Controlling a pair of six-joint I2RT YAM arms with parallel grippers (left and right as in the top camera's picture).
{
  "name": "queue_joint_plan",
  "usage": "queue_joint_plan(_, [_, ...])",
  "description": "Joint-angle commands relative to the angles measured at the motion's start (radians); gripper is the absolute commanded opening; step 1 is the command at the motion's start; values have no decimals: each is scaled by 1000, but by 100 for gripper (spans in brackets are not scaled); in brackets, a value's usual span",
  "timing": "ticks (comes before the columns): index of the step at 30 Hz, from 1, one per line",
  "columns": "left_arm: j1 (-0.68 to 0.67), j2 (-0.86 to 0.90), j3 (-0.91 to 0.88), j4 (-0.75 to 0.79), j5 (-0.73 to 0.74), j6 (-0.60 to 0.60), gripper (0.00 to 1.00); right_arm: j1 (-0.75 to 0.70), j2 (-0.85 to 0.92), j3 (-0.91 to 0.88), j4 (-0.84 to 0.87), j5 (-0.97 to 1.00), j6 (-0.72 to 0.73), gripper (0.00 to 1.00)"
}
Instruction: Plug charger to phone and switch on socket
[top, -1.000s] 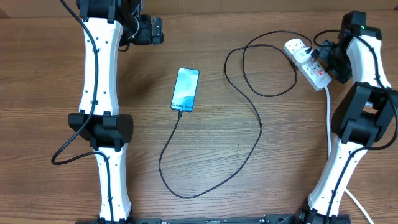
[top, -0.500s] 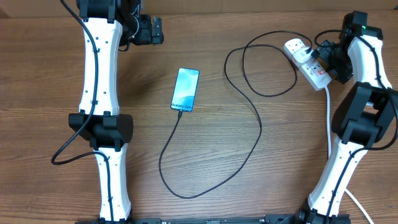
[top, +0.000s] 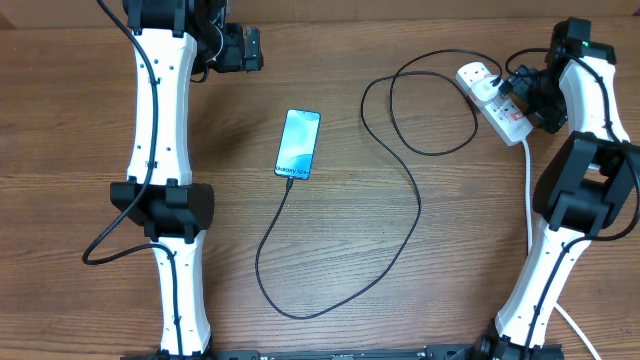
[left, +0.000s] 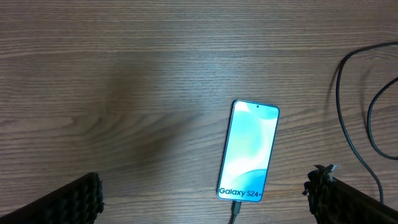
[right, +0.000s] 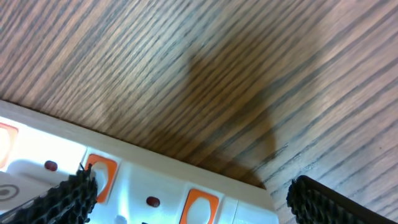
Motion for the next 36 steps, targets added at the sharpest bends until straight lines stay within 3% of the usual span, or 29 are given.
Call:
queue_joint_plan(1, [2,-5,2,1,-14,-6,100,22,71,-20,-19,-64,-53,100])
queue_joint_plan(13, [2,-5,2,1,-14,-6,100,-14,-62,77,-164,-64,-17,100])
queue_joint_plan(27, [2,-5,2,0,-14,-6,100,-11,-656,85,-471,-71,28,100])
queue_joint_plan(36, [2,-5,2,1,-14,-6,100,173,-986,-37,-557,-16,43,100])
